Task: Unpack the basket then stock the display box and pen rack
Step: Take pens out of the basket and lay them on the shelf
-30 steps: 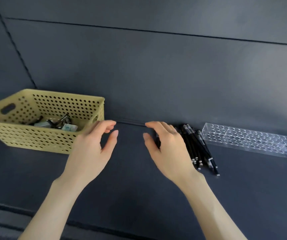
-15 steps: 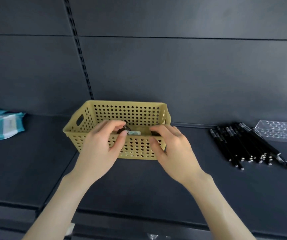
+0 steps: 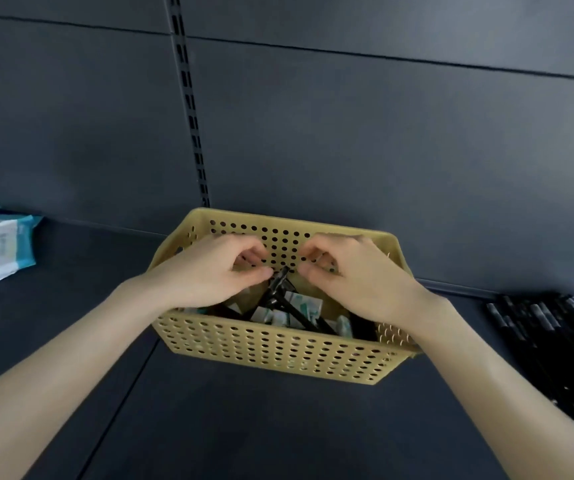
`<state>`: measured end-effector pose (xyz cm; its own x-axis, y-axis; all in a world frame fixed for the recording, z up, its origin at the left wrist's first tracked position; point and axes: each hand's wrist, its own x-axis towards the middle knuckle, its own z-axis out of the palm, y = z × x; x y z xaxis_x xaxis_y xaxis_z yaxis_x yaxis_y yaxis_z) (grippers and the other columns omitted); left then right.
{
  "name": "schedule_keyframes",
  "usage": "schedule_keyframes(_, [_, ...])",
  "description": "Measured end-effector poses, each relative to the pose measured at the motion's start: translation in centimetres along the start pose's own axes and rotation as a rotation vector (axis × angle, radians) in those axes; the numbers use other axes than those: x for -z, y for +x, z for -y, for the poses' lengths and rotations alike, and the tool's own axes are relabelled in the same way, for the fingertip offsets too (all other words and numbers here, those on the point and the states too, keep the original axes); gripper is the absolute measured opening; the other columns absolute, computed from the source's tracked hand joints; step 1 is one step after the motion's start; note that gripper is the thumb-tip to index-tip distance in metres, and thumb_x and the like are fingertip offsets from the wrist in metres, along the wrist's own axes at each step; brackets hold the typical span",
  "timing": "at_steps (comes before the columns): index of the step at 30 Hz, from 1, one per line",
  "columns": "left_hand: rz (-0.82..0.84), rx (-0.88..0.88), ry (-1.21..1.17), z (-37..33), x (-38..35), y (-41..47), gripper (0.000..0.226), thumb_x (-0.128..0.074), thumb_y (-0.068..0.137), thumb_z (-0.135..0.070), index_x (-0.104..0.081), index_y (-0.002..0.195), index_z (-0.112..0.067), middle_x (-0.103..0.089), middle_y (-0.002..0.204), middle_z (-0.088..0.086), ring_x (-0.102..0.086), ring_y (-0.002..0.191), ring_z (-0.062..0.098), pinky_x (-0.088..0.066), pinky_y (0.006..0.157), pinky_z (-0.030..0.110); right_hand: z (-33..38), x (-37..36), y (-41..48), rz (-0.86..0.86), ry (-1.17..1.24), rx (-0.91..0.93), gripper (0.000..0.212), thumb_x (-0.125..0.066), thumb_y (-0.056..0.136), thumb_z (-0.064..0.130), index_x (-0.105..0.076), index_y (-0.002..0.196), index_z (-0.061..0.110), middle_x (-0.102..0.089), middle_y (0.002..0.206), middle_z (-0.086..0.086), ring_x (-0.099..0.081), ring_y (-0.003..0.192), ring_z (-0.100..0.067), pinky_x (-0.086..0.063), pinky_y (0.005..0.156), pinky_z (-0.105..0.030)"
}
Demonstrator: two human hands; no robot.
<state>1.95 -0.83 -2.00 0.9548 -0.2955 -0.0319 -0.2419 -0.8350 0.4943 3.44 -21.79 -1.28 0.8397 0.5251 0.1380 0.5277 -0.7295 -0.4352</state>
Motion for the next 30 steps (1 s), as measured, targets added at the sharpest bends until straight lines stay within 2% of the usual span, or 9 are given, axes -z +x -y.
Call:
schedule_keyframes(8, [0.428, 0.037, 0.137, 2.6, 1.0, 4.1, 0.052, -0.053, 0.087, -0.052, -0.047, 0.131, -0.025, -0.052, 0.132, -0.012, -0.052, 0.112, 0.002, -0.043, 0.100, 0.024, -1.5, -0.7, 4.0, 0.390, -0.071, -0.107, 0.030, -0.053, 0.091, 0.043, -0.062, 0.107, 0.020, -0.064, 0.109, 0.005, -0.059, 0.098, -0.012, -0.049, 0.088, -0.034])
schedule_keyframes(11, [0.535, 0.039, 0.148, 2.8, 0.9, 5.1, 0.058, -0.053, 0.087, -0.052, -0.043, 0.136, -0.022, -0.051, 0.133, -0.008, -0.054, 0.112, 0.006, -0.046, 0.098, 0.028, -1.8, -1.6, 5.0, 0.542, -0.141, -0.177, 0.037, -0.051, 0.092, 0.044, -0.063, 0.105, 0.012, -0.066, 0.109, -0.006, -0.061, 0.097, -0.023, -0.050, 0.086, -0.039])
schedule_keyframes(13, [0.565, 0.030, 0.163, 2.8, 0.6, 5.7, 0.059, -0.051, 0.089, -0.052, -0.041, 0.138, -0.020, -0.052, 0.133, -0.005, -0.055, 0.111, 0.009, -0.047, 0.097, 0.029, -1.8, -2.4, 5.7, 0.597, -0.131, -0.223, 0.046, -0.048, 0.094, 0.043, -0.061, 0.109, 0.002, -0.064, 0.113, -0.019, -0.061, 0.100, -0.035, -0.052, 0.083, -0.042])
schedule_keyframes(15, [0.569, 0.040, 0.167, 2.8, 0.2, 6.1, 0.060, -0.049, 0.091, -0.052, -0.040, 0.139, -0.018, -0.054, 0.131, -0.003, -0.056, 0.109, 0.012, -0.048, 0.096, 0.030, -1.7, -3.0, 6.1, 0.644, -0.115, -0.273, 0.050, -0.045, 0.095, 0.044, -0.060, 0.111, -0.002, -0.062, 0.115, -0.021, -0.060, 0.101, -0.037, -0.050, 0.075, -0.038])
schedule_keyframes(18, [0.612, 0.070, 0.114, 2.8, -0.2, 6.5, 0.063, -0.050, 0.089, -0.054, -0.040, 0.139, -0.018, -0.059, 0.123, -0.002, -0.059, 0.104, 0.014, -0.049, 0.093, 0.032, -2.0, -3.1, 6.2, 0.699, -0.066, -0.340, 0.046, -0.043, 0.096, 0.043, -0.061, 0.110, 0.003, -0.065, 0.112, -0.018, -0.066, 0.087, -0.028, -0.052, 0.076, -0.037])
schedule_keyframes(23, [0.802, 0.078, 0.012, 3.6, 0.0, 6.3, 0.075, -0.064, 0.079, -0.056, -0.039, 0.139, -0.019, -0.060, 0.119, -0.010, -0.058, 0.105, 0.007, -0.047, 0.096, 0.028, -2.3, -2.7, 5.6, 0.740, 0.158, -0.468, 0.037, -0.049, 0.095, 0.040, -0.056, 0.113, 0.009, -0.059, 0.120, -0.012, -0.067, 0.093, -0.024, -0.054, 0.087, -0.035])
schedule_keyframes(25, [0.898, 0.066, 0.020, 3.9, 0.3, 6.2, 0.080, -0.073, 0.073, -0.052, -0.038, 0.139, -0.022, -0.057, 0.120, -0.014, -0.058, 0.101, 0.002, -0.050, 0.085, 0.018, -2.3, -2.7, 5.6, 0.754, 0.189, -0.452, 0.043, -0.052, 0.093, 0.041, -0.055, 0.115, 0.005, -0.059, 0.121, -0.018, -0.066, 0.097, -0.027, -0.053, 0.090, -0.039])
schedule_keyframes(27, [0.947, 0.017, 0.122, 3.8, 0.2, 6.0, 0.081, -0.078, 0.069, -0.047, -0.040, 0.136, -0.024, -0.053, 0.114, -0.018, -0.055, 0.088, -0.002, -0.044, 0.063, 0.005, -2.1, -2.7, 5.5, 0.769, 0.204, -0.445, 0.049, -0.055, 0.090, 0.042, -0.054, 0.121, 0.003, -0.060, 0.120, -0.016, -0.064, 0.100, -0.027, -0.053, 0.090, -0.040])
schedule_keyframes(30, [0.893, -0.065, 0.300, 3.3, -0.2, 5.8, 0.070, -0.078, 0.071, -0.044, -0.045, 0.130, -0.023, -0.050, 0.105, -0.014, -0.051, 0.083, 0.005, -0.040, 0.057, 0.012, -1.9, -2.7, 5.5, 0.747, 0.258, -0.448, 0.046, -0.060, 0.089, 0.034, -0.055, 0.118, -0.002, -0.062, 0.098, -0.009, -0.063, 0.083, -0.015, -0.056, 0.074, -0.029])
